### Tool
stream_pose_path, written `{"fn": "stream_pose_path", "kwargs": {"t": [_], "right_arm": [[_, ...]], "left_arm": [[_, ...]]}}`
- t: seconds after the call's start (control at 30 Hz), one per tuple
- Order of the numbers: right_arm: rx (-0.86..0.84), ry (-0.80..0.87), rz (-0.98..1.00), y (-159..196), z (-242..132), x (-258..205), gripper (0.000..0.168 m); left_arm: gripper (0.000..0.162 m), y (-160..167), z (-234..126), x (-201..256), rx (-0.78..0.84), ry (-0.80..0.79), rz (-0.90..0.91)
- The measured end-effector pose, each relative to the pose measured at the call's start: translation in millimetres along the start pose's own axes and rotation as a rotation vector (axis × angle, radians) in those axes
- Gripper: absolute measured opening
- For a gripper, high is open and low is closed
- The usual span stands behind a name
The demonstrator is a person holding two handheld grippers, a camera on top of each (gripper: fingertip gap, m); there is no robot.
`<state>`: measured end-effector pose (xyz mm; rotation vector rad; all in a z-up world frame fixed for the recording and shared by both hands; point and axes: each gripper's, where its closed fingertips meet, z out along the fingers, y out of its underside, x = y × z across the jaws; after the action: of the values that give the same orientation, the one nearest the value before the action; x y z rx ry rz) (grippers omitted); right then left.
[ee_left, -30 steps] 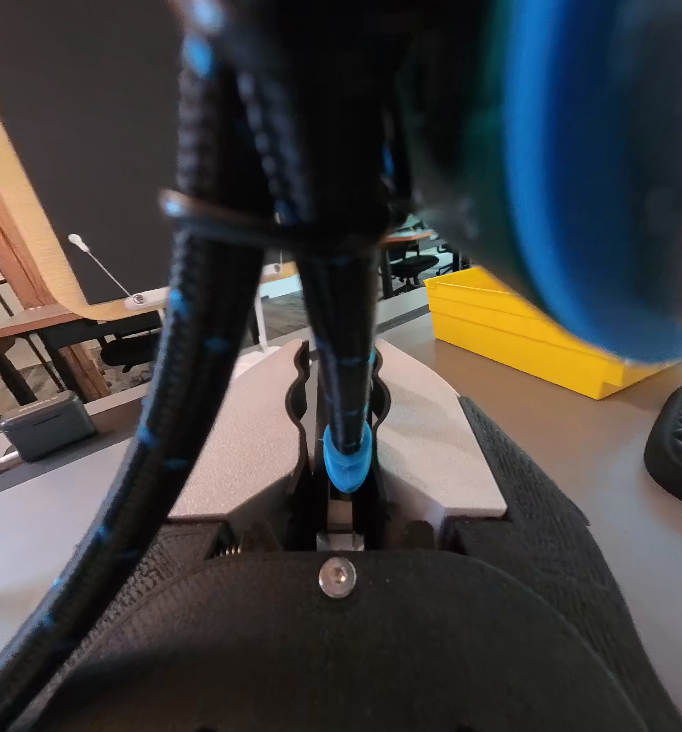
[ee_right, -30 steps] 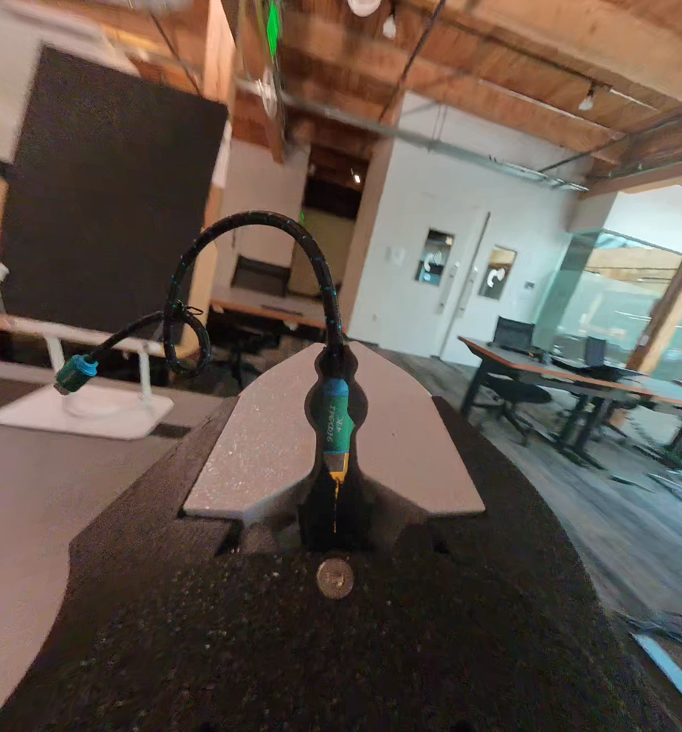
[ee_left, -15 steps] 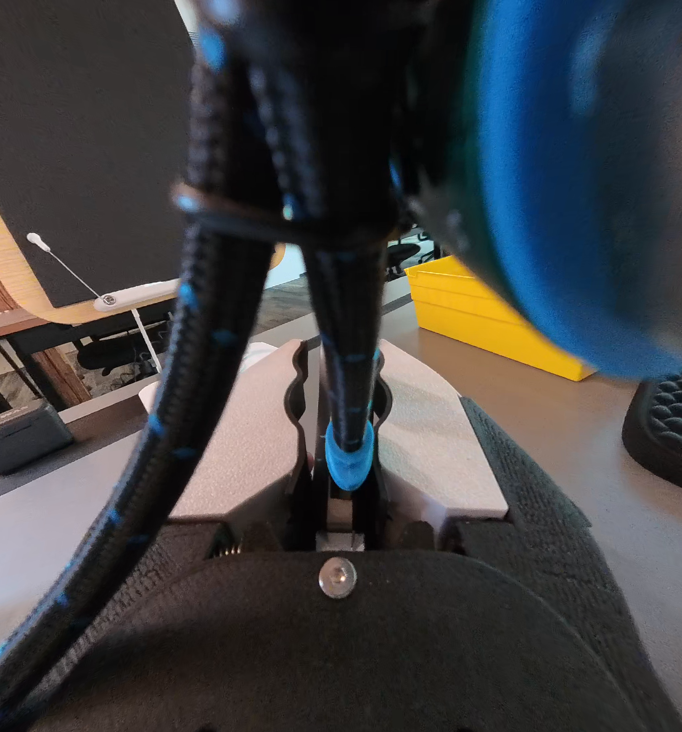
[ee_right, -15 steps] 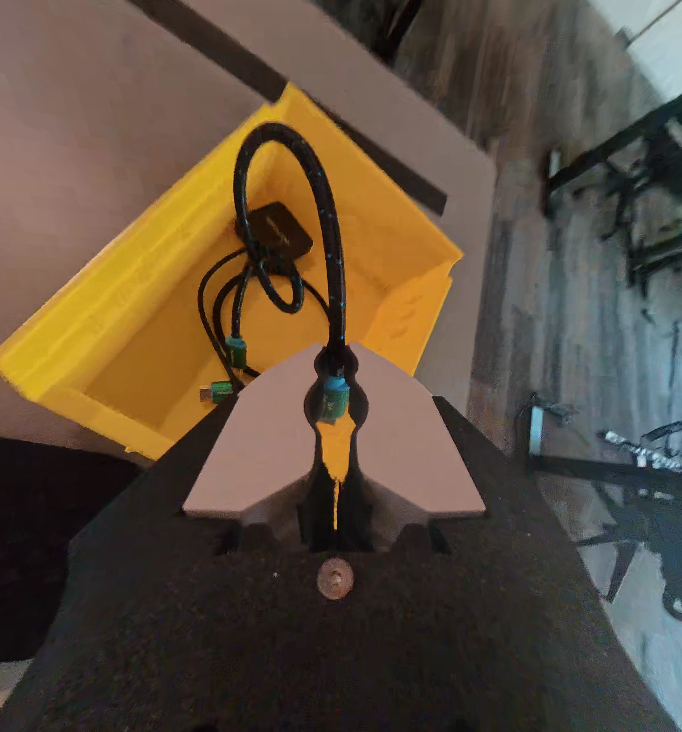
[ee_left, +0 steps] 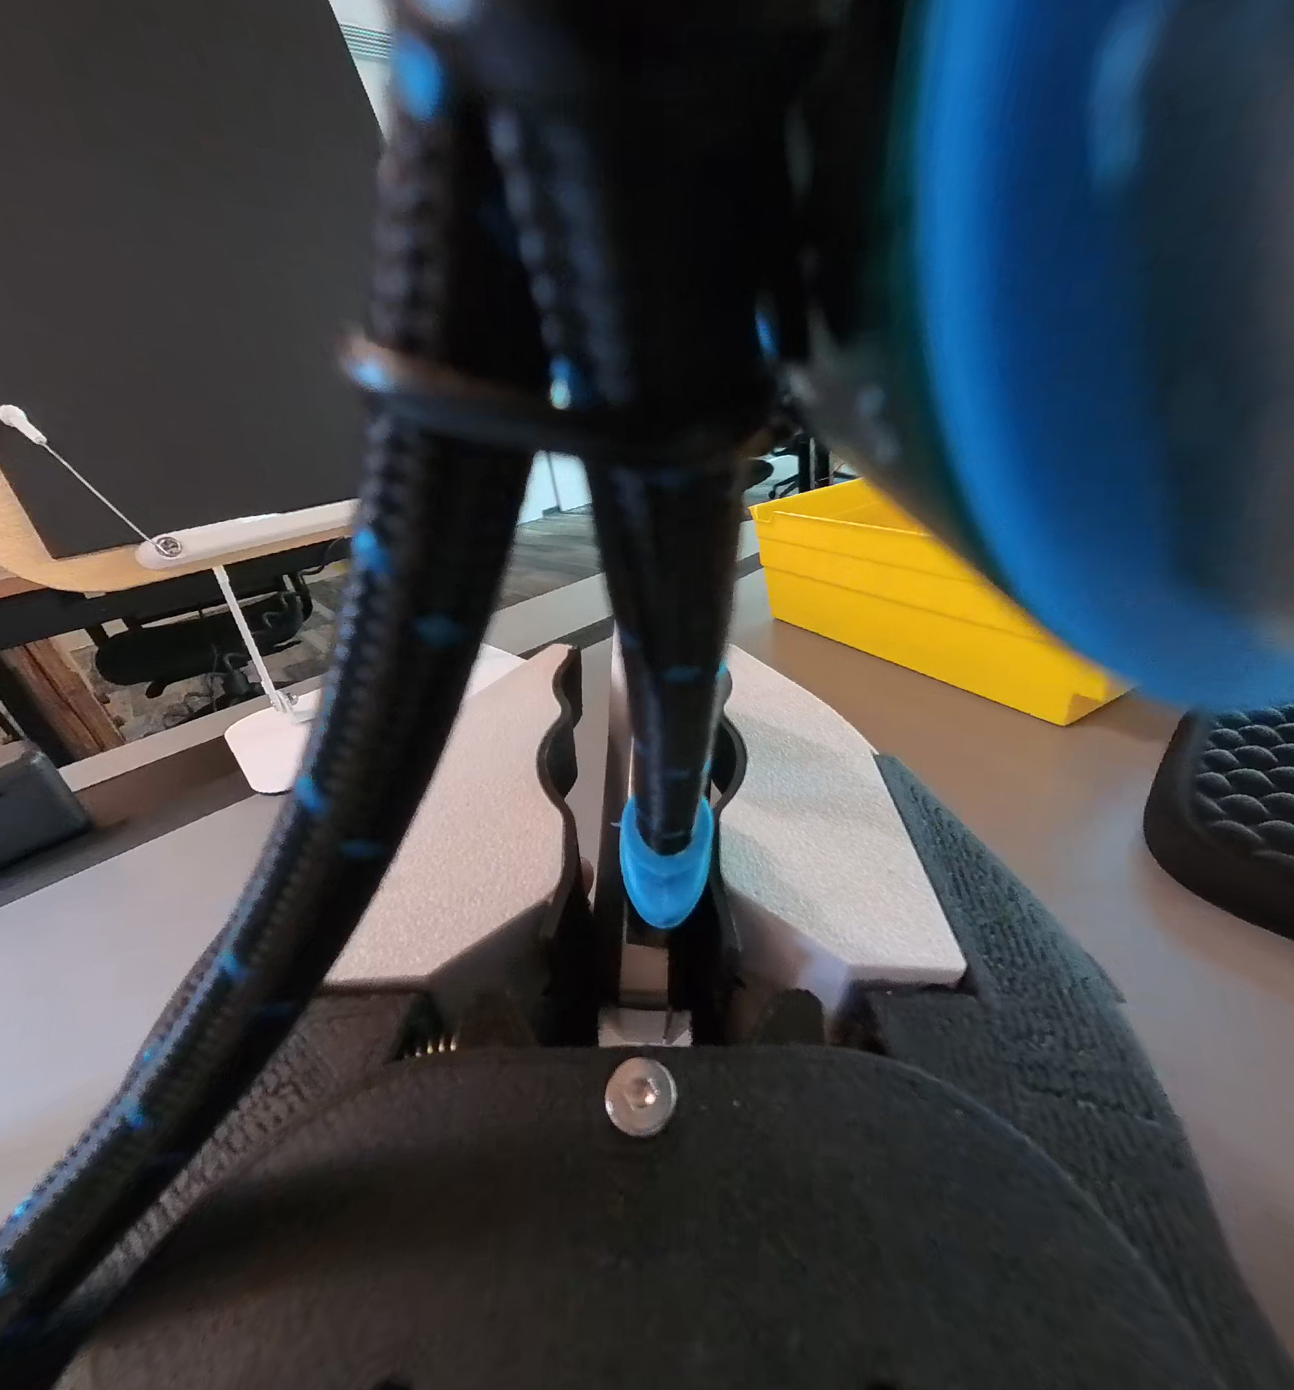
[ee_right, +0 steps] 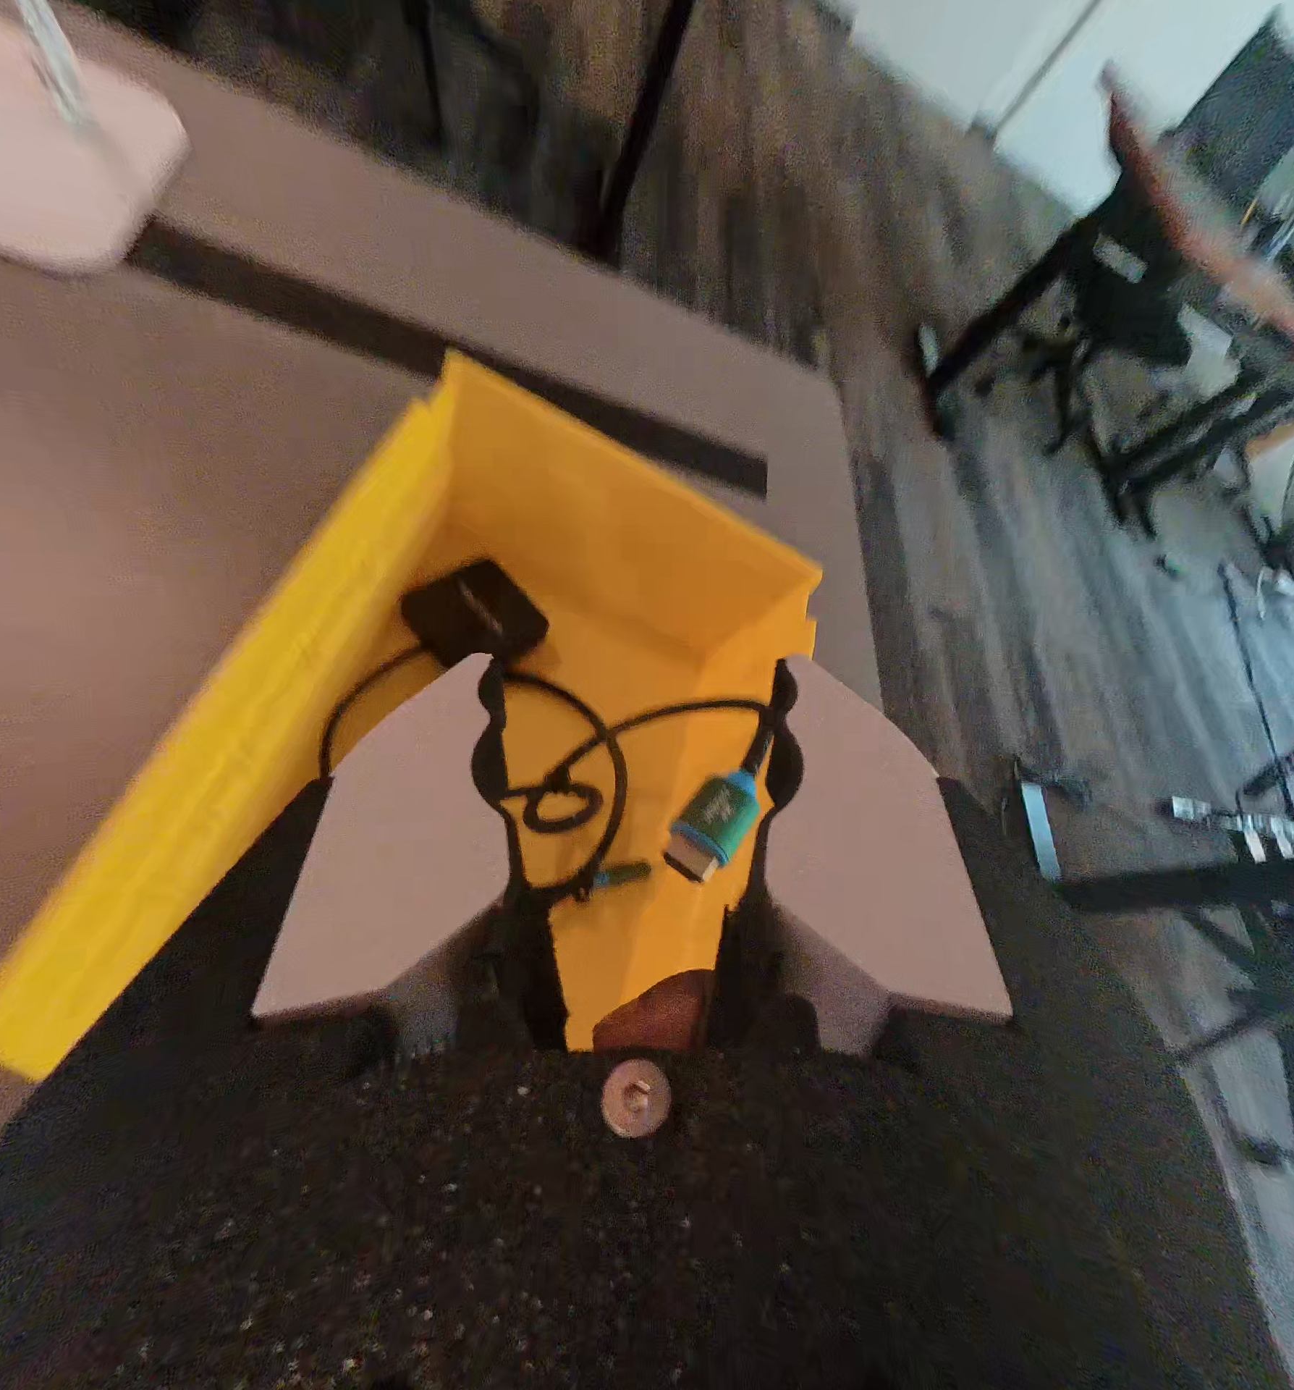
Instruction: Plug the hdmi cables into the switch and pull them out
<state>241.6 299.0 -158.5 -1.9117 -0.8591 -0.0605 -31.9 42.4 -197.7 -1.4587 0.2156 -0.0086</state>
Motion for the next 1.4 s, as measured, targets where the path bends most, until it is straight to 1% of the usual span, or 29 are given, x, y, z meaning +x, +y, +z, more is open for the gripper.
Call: {"fn": "stream_pose_path", "kwargs": {"t": [0.03,0.07,0.1,0.13,0.17,0.23,0.27,0.3,0.37,0.43,0.47,0.5,0.53,0.57,0.63,0.67,0.7,0.77,0.83,0.9,1.0,1.03,1.07,1.17,1.27,1.4], "right_arm": [[0.124,0.005,0.011,-23.6,-13.4,-2.3,0.057],[0.192,0.006,0.006,-38.6,-22.4,-4.6,0.045],[0.199,0.015,-0.010,-44.0,-23.8,-5.0,0.041],[0.147,0.033,-0.026,-39.9,-17.4,-3.0,0.041],[0.058,0.025,-0.040,-28.4,-3.9,-2.8,0.044],[-0.181,-0.095,-0.036,9.8,22.8,-18.5,0.061],[-0.233,-0.117,-0.018,19.3,29.1,-23.1,0.067],[-0.200,-0.118,-0.013,16.4,30.4,-26.9,0.067],[-0.020,-0.149,-0.042,-12.5,20.5,-43.4,0.060],[0.254,-0.207,-0.091,-60.0,-8.7,-72.8,0.053],[0.420,-0.295,-0.121,-84.1,-32.6,-99.7,0.046],[0.585,-0.418,-0.162,-103.2,-61.2,-133.2,0.038],[0.727,-0.558,-0.213,-114.7,-90.8,-170.2,0.034],[0.833,-0.702,-0.270,-118.2,-117.6,-208.7,0.031],[0.954,-0.937,-0.370,-109.7,-158.2,-281.7,0.032],[1.001,-0.992,-0.376,-106.0,-171.7,-309.8,0.032],[1.037,-1.012,-0.327,-107.1,-179.9,-329.7,0.031],[1.056,-1.095,-0.243,-105.6,-190.6,-359.8,0.028],[1.015,-1.081,-0.263,-102.2,-184.3,-378.2,0.028],[1.011,-0.969,-0.335,-97.8,-174.2,-386.8,0.028],[1.021,-0.893,-0.412,-89.9,-170.9,-399.8,0.027],[1.023,-0.856,-0.418,-90.2,-168.4,-401.2,0.018],[1.025,-0.818,-0.439,-89.8,-166.2,-402.4,0.012],[1.061,-0.714,-0.490,-89.0,-167.2,-399.5,0.011],[1.079,-0.703,-0.486,-87.2,-168.7,-397.4,0.011],[1.139,-0.699,-0.473,-88.0,-179.0,-395.4,0.010]], "left_arm": [[0.027,0.0,-0.1,-0.2,0.000,0.000,-0.003],[0.027,0.0,-0.2,-0.4,0.001,0.001,-0.008],[0.027,-0.1,-0.4,-0.8,0.002,0.000,-0.012],[0.027,-0.3,-0.7,-1.1,0.004,0.001,-0.017],[0.027,-0.5,-1.1,-1.4,0.005,0.001,-0.021],[0.027,-0.8,-1.4,-2.1,0.008,0.001,-0.029],[0.027,-0.7,-1.4,-2.3,0.008,0.003,-0.035],[0.027,-0.6,-1.3,-2.4,0.008,0.005,-0.041],[0.027,-0.3,-1.0,-2.5,0.006,0.011,-0.054],[0.027,-0.4,-1.0,-3.1,0.007,0.011,-0.065],[0.027,-0.6,-1.1,-3.9,0.009,0.006,-0.069],[0.027,-1.1,-1.5,-5.0,0.013,0.000,-0.073],[0.027,-1.9,-2.0,-6.3,0.019,-0.007,-0.076],[0.027,-2.6,-2.6,-7.7,0.023,-0.015,-0.080],[0.027,-3.6,-3.5,-9.6,0.030,-0.027,-0.084],[0.027,-3.6,-3.8,-9.3,0.029,-0.025,-0.083],[0.027,-3.4,-3.7,-8.2,0.025,-0.020,-0.079],[0.027,-2.6,-3.1,-6.0,0.018,-0.016,-0.062],[0.027,-2.6,-2.7,-5.6,0.015,-0.024,-0.048],[0.027,-2.5,-2.6,-5.3,0.013,-0.019,-0.050],[0.026,-1.6,-1.2,-2.4,0.004,-0.020,-0.019],[0.026,-1.0,-0.5,-0.8,-0.002,-0.020,0.003],[0.031,-0.2,0.3,0.3,-0.011,-0.025,0.027],[0.030,0.5,0.4,-1.1,-0.027,-0.064,0.111],[0.028,2.7,0.6,-4.5,-0.060,-0.110,0.186],[0.028,-6.3,-1.4,-1.4,-0.014,-0.116,0.192]]}}
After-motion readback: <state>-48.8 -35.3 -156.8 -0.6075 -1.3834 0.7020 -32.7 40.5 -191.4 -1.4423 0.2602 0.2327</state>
